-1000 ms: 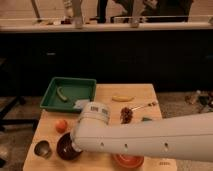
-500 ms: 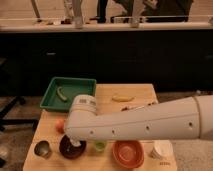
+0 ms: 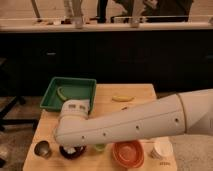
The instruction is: Wipe purple bowl with brush
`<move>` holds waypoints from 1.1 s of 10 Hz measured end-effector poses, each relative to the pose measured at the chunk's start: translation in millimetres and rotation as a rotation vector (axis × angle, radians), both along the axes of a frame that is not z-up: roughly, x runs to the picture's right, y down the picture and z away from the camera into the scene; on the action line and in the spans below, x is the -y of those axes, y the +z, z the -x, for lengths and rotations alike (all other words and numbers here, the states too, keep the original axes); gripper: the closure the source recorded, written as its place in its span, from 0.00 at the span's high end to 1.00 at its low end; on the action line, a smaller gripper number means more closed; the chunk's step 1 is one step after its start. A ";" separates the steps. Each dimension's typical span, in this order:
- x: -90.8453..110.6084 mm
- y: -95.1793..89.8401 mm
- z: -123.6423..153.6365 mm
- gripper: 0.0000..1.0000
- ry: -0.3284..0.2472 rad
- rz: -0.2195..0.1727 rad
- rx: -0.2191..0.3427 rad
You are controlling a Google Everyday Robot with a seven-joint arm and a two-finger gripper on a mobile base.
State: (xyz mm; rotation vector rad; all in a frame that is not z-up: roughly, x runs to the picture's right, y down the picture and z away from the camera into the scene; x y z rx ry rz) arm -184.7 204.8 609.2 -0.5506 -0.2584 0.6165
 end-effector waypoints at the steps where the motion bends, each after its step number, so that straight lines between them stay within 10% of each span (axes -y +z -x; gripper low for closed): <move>1: -3.6 -6.0 -4.3 0.00 0.007 0.002 0.001; 11: 29.3 2.3 -30.4 0.00 0.096 -0.084 -0.003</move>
